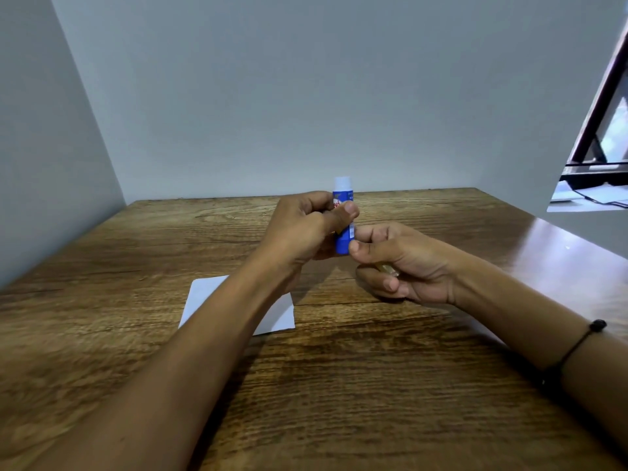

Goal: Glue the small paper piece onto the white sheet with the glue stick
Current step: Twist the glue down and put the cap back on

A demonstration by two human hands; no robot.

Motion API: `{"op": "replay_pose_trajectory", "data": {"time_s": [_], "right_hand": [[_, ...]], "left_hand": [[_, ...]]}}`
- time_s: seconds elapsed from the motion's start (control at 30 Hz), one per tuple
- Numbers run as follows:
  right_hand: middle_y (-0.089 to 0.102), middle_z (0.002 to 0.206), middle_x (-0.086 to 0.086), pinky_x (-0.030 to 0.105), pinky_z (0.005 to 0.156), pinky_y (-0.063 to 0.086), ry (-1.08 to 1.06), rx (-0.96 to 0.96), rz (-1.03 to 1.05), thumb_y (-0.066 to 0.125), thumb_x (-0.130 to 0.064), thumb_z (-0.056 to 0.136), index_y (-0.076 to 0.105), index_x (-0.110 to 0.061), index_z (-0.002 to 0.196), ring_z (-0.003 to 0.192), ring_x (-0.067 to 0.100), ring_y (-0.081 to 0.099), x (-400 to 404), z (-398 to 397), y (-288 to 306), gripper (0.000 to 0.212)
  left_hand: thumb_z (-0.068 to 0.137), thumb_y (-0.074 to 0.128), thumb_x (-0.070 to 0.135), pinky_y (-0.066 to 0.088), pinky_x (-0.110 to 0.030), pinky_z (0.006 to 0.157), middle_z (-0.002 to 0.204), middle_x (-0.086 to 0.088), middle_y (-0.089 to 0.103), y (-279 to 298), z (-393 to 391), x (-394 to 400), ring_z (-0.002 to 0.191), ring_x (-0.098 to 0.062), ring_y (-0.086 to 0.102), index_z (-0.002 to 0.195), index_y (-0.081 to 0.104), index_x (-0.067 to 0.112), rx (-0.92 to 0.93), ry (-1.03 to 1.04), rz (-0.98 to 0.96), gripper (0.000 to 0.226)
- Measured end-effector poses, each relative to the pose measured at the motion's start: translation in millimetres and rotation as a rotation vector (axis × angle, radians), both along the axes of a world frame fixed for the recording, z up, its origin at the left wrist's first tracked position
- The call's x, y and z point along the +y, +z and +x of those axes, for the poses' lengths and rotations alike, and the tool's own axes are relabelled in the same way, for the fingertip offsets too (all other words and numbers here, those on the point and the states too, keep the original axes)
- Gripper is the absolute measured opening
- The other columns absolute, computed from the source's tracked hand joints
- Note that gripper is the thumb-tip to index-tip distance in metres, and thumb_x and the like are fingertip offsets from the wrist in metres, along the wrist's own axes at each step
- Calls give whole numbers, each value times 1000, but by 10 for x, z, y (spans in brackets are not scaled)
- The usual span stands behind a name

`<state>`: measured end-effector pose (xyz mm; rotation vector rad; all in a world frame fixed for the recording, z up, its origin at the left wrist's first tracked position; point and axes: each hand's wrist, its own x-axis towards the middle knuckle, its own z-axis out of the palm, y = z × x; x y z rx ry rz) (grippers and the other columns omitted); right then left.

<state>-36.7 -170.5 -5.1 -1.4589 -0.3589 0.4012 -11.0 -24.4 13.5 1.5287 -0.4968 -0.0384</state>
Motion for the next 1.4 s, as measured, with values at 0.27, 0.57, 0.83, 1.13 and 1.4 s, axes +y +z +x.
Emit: {"op": "replay_pose_trajectory", "data": {"time_s": [0.27, 0.57, 0.83, 1.13, 1.4], "right_hand": [[54, 35, -6, 9, 26, 26, -175, -75, -49, 58, -1, 83, 53, -1, 99, 22, 2, 37, 49, 17, -29, 17], [46, 34, -2, 10, 30, 26, 9, 29, 71, 45, -8, 90, 56, -4, 102, 24, 4, 35, -17, 13, -17, 17], [47, 35, -1, 11, 28, 28, -43, -14, -2, 65, -17, 72, 61, 1, 102, 24, 4, 36, 10, 29, -37, 36], [46, 32, 0, 10, 27, 28, -117, -55, -3, 59, -9, 78, 69, -7, 89, 21, 5, 34, 12, 23, -33, 15], [69, 66, 7, 10, 28, 26, -188, -61, -65, 61, -10, 82, 61, -4, 93, 24, 4, 38, 38, 11, -26, 12]], "left_hand": [[82, 62, 14, 46, -27, 66, 91, -26, 62, 6, -9, -18, 75, -18, 57, 91, 61, -12, -60, 31, 48, 27], [83, 61, 13, 38, -11, 38, 79, -16, 52, 9, -13, -9, 43, -5, 50, 97, 56, -17, 7, -6, -16, 33], [82, 61, 15, 35, -18, 41, 81, -18, 56, 3, -7, -5, 56, -13, 51, 93, 61, -10, -26, 14, 30, 28], [82, 61, 14, 42, -12, 45, 86, -18, 57, 7, -13, -15, 66, -15, 53, 94, 62, -11, -40, 6, 18, 28], [82, 62, 15, 47, -20, 50, 89, -26, 63, -22, 34, 20, 74, -23, 55, 77, 65, -2, -63, 62, 35, 17]]}}
